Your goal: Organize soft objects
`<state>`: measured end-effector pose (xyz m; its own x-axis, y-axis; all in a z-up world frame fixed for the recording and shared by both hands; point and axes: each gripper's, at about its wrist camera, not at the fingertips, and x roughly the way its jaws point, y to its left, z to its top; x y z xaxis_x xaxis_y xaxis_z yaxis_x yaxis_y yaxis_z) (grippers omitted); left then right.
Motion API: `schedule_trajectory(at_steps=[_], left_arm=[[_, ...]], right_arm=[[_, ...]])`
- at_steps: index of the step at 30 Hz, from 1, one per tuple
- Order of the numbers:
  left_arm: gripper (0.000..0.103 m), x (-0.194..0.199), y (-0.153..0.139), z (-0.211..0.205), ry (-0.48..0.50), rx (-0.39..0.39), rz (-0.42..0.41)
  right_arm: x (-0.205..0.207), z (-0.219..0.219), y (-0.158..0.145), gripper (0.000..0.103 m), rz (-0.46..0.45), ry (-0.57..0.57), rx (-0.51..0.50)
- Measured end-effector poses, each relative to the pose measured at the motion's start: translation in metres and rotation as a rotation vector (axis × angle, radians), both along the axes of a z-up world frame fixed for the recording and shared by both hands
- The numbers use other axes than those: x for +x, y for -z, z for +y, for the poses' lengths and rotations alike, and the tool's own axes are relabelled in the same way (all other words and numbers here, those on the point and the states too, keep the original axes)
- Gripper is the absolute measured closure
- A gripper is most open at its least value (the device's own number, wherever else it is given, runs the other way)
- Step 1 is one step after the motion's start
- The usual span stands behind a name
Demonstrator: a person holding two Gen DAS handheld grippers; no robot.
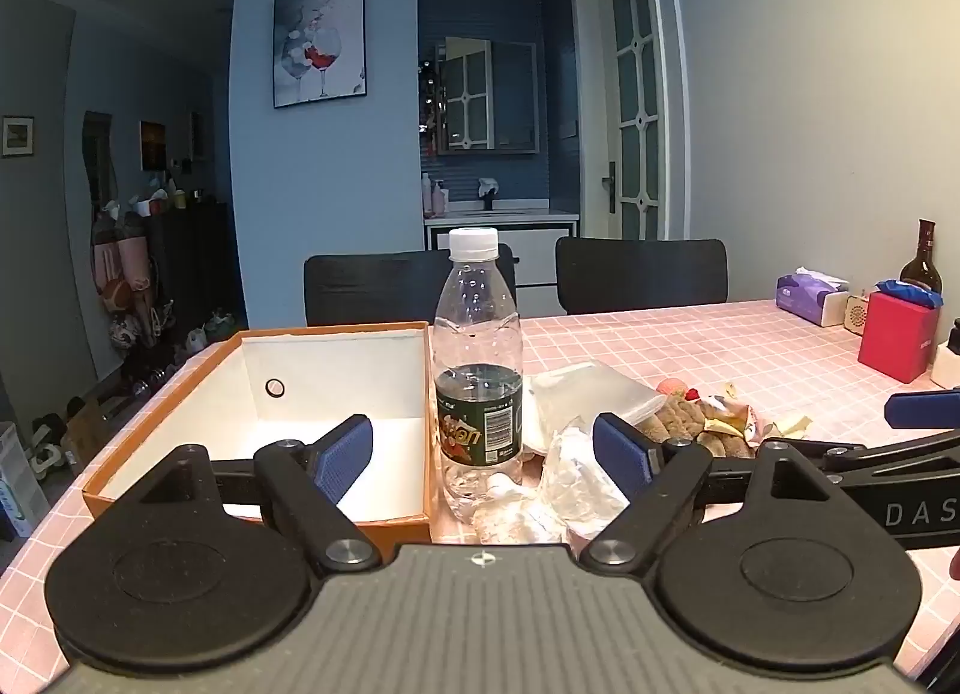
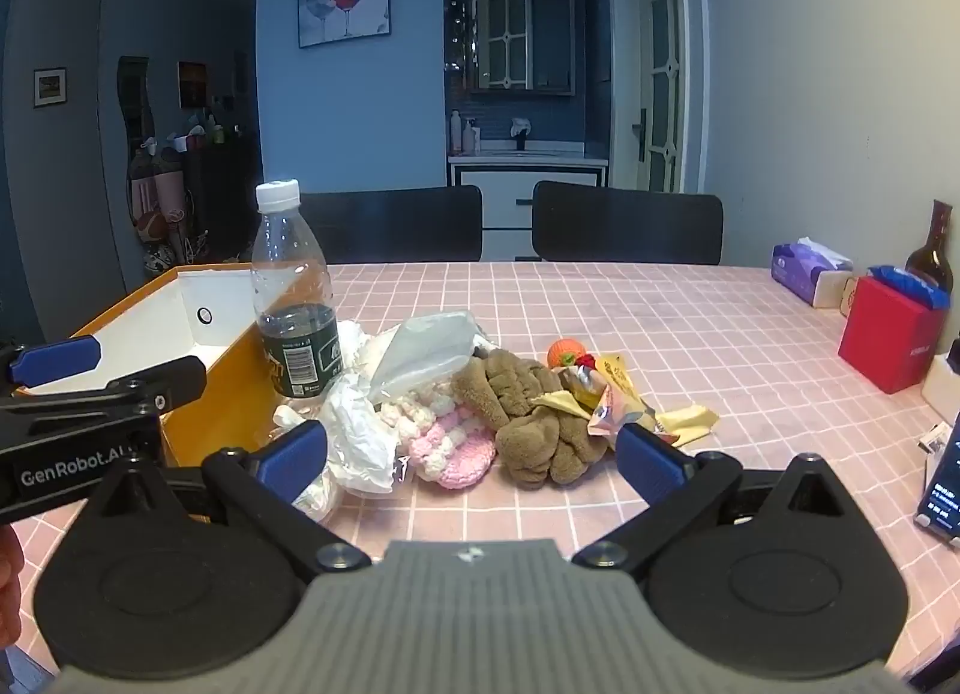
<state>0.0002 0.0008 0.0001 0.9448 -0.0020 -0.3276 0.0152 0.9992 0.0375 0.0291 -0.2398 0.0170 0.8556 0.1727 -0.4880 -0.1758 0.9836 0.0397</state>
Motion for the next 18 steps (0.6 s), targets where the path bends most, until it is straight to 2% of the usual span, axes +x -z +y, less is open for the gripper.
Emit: schedule_trajectory(at_steps=[18], left_arm=[[0.006, 0.0013, 0.002, 0.0042, -0.009, 0.002, 0.016]], right_arm=[[0.0056, 0.0033, 0.0043, 0.003, 0.015, 0.014, 0.01]])
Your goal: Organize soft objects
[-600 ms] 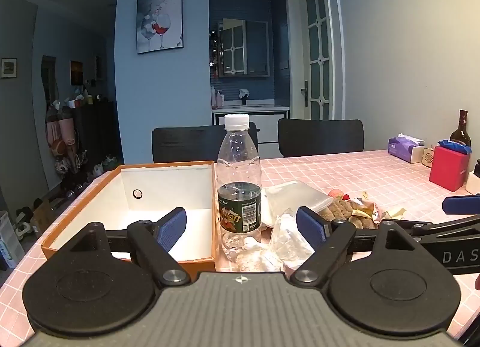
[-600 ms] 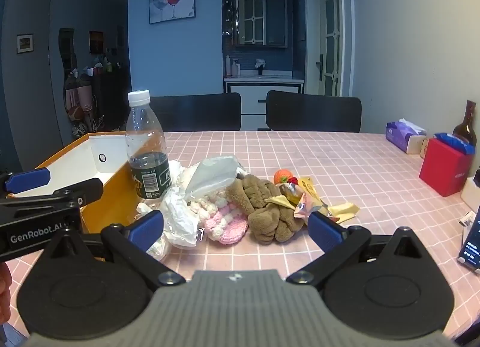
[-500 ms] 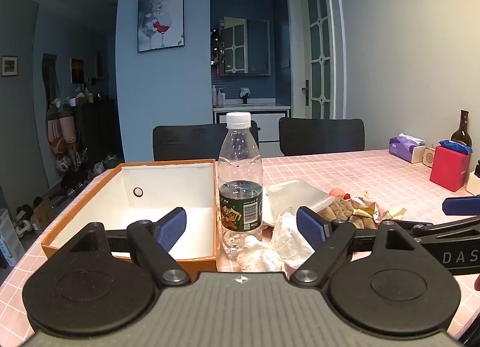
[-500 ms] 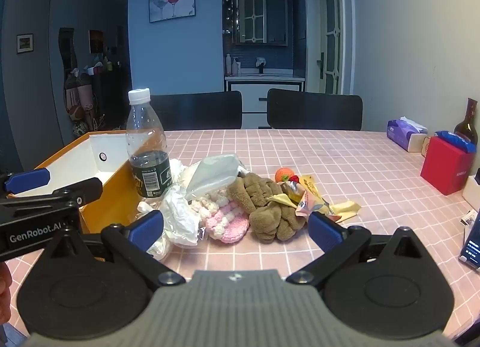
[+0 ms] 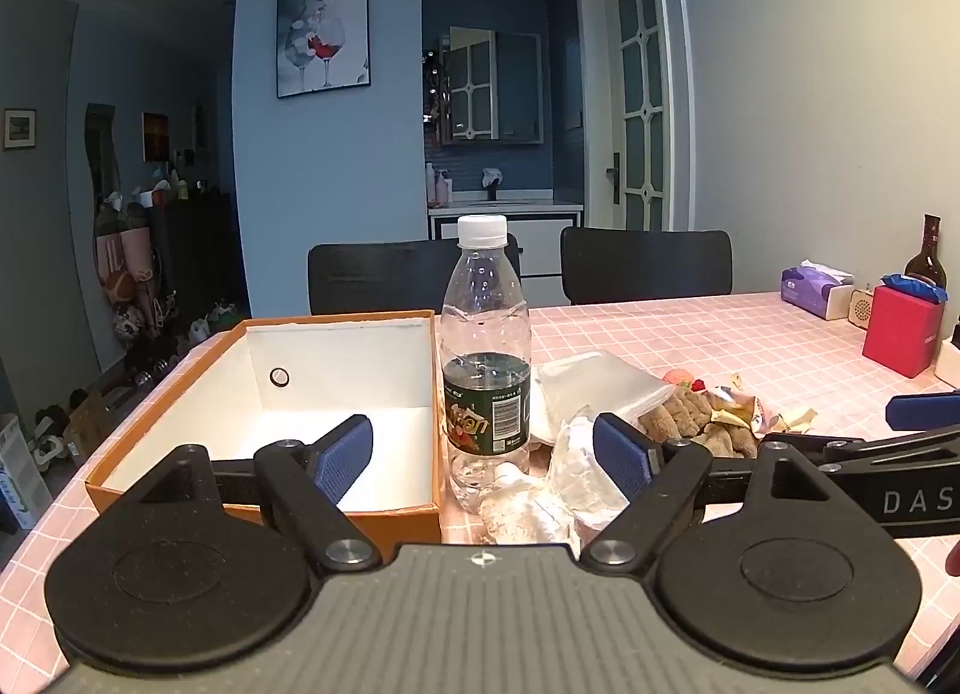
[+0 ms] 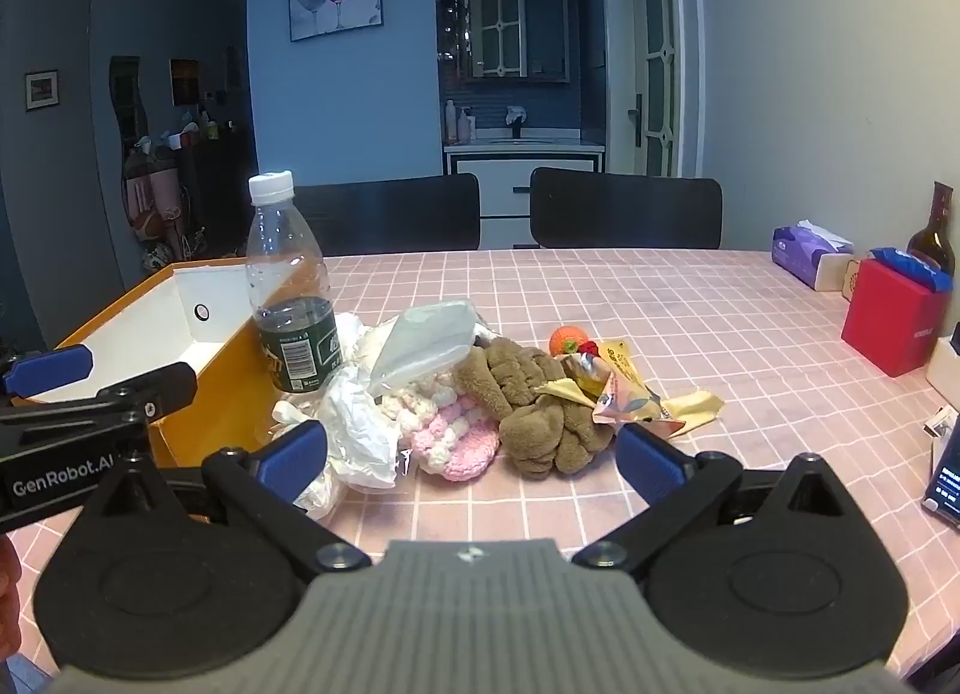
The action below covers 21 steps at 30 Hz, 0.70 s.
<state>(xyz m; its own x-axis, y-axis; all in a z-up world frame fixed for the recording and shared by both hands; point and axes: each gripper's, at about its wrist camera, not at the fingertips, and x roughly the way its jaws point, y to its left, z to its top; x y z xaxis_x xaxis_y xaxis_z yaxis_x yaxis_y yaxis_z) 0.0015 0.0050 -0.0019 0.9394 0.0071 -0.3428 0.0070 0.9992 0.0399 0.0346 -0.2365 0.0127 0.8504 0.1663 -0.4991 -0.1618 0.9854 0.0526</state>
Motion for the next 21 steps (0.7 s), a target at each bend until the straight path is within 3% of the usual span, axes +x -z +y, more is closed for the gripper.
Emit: schedule_trajectory(at_steps=[21], left_arm=[[0.006, -0.0004, 0.0037, 0.0035, -0.006, -0.018, 0.031]], right_arm=[[0.0032, 0.008, 0.0009, 0.003, 0.023, -0.018, -0.016]])
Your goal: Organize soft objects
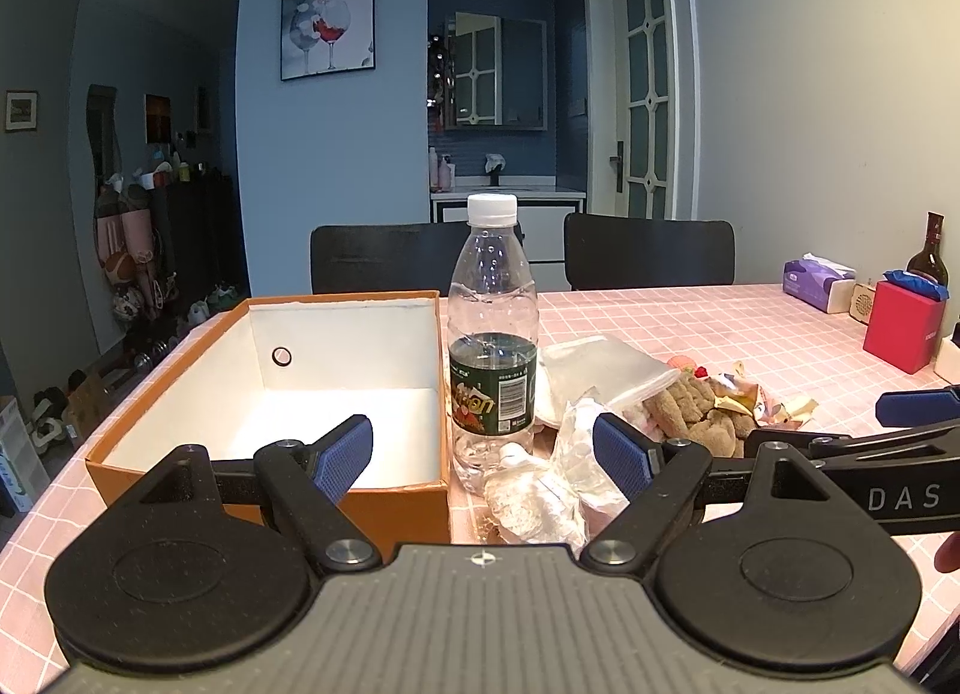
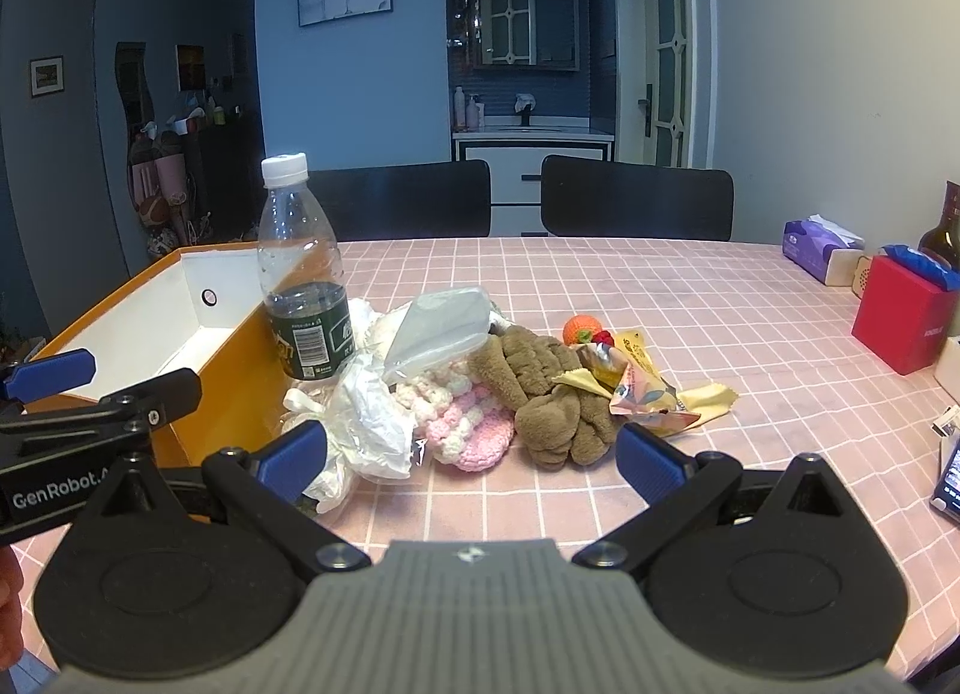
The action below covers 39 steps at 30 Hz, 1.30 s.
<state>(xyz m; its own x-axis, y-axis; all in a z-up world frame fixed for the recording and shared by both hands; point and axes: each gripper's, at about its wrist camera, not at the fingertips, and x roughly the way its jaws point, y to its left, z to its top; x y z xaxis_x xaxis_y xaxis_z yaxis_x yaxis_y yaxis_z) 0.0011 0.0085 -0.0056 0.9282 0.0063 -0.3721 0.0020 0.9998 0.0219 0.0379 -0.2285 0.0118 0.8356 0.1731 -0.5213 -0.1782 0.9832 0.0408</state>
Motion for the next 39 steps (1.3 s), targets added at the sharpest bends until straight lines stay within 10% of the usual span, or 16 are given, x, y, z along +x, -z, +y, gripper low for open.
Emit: schedule_trajectory(at_steps=[39], left_arm=[[0.006, 0.012, 0.005, 0.002, 0.0, -0.007, 0.072]], right_arm=[[0.01, 0.0, 0.005, 0.003, 0.021, 0.026, -0.027]])
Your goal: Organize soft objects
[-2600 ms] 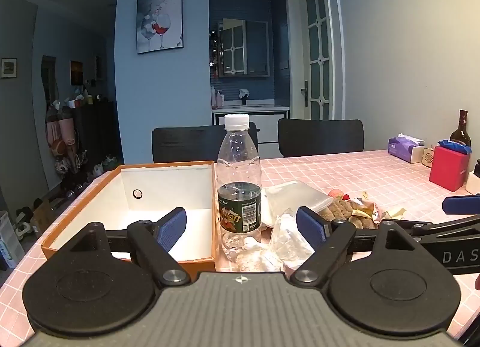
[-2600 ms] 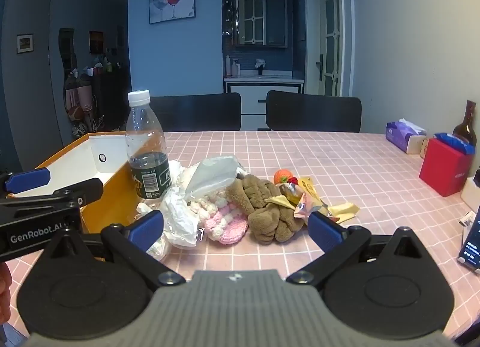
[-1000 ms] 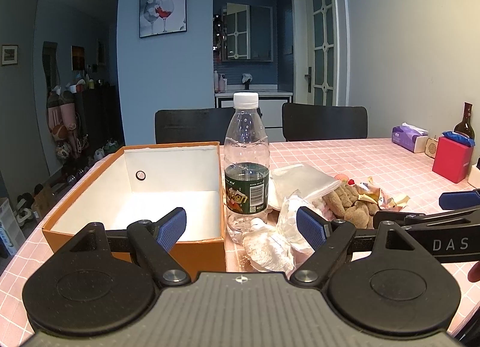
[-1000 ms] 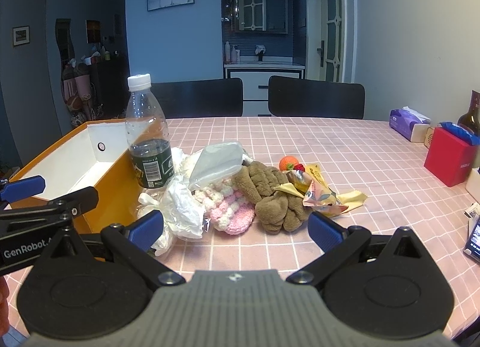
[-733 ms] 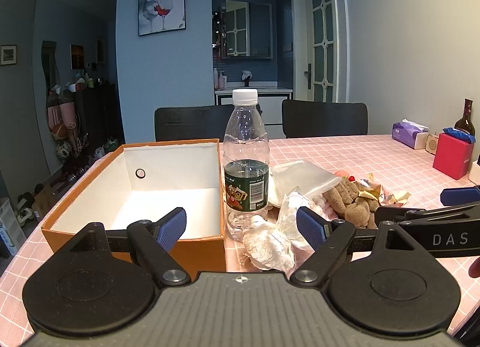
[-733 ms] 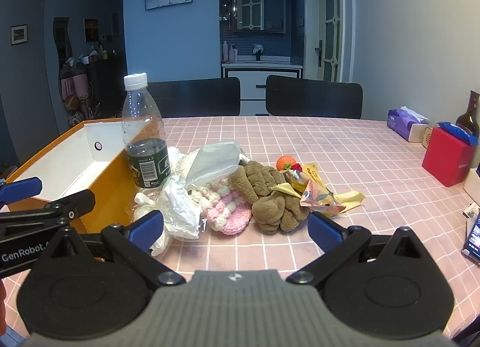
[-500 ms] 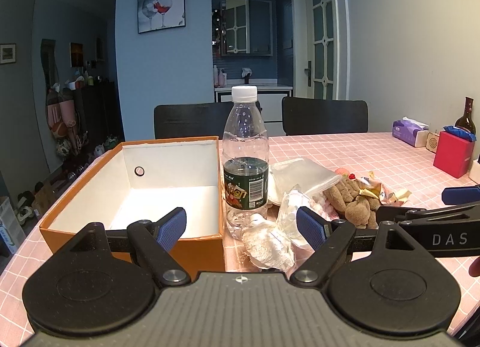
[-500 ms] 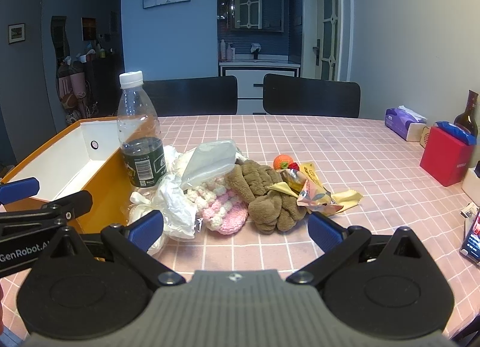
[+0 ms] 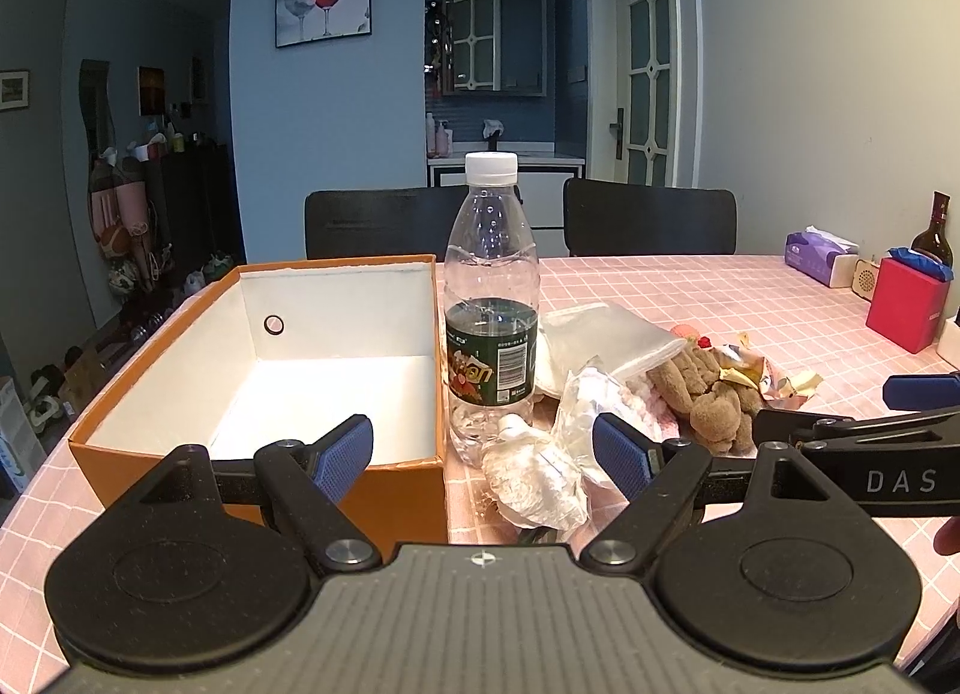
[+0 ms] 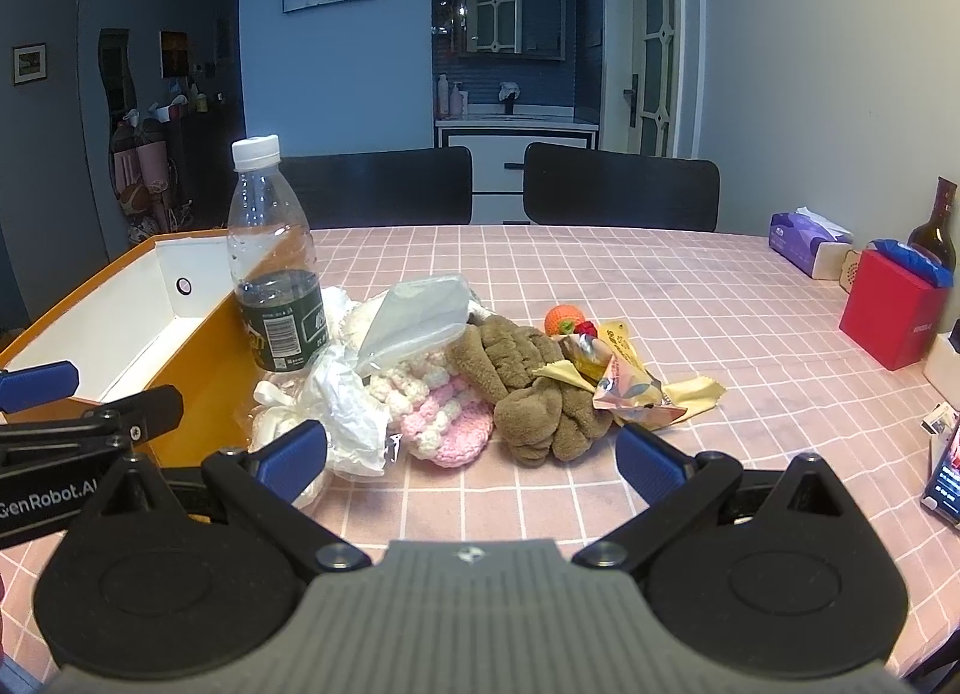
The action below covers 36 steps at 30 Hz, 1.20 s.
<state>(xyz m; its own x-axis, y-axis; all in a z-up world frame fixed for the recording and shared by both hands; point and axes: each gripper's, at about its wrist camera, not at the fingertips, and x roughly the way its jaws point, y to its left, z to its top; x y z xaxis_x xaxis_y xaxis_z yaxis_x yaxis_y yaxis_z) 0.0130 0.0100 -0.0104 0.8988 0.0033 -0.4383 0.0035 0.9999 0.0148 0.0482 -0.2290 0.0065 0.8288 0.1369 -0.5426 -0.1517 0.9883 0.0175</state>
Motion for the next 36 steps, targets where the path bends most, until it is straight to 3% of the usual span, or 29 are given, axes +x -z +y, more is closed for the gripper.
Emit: schedule_trajectory(at_steps=[21, 25, 29, 33, 36], left_arm=[[0.006, -0.003, 0.002, -0.001, 0.024, -0.012, 0.008], [0.007, -0.001, -0.001, -0.002, 0.093, -0.053, 0.037], [0.016, 0.005, -0.005, -0.016, 0.192, -0.013, 0.041], [0.019, 0.019, 0.0, -0.032, 0.276, 0.022, 0.074], [0.018, 0.031, 0.01, -0.05, 0.343, 0.109, 0.094]], right_arm=[[-0.002, -0.003, 0.002, 0.003, 0.007, -0.022, -0.004], [0.004, -0.014, 0.005, 0.003, 0.03, -0.054, 0.008], [0.016, -0.028, 0.006, 0.003, 0.09, -0.087, -0.009], [0.028, -0.036, 0.009, 0.019, 0.113, -0.102, -0.03], [0.039, -0.045, 0.015, 0.025, 0.125, -0.071, 0.0]])
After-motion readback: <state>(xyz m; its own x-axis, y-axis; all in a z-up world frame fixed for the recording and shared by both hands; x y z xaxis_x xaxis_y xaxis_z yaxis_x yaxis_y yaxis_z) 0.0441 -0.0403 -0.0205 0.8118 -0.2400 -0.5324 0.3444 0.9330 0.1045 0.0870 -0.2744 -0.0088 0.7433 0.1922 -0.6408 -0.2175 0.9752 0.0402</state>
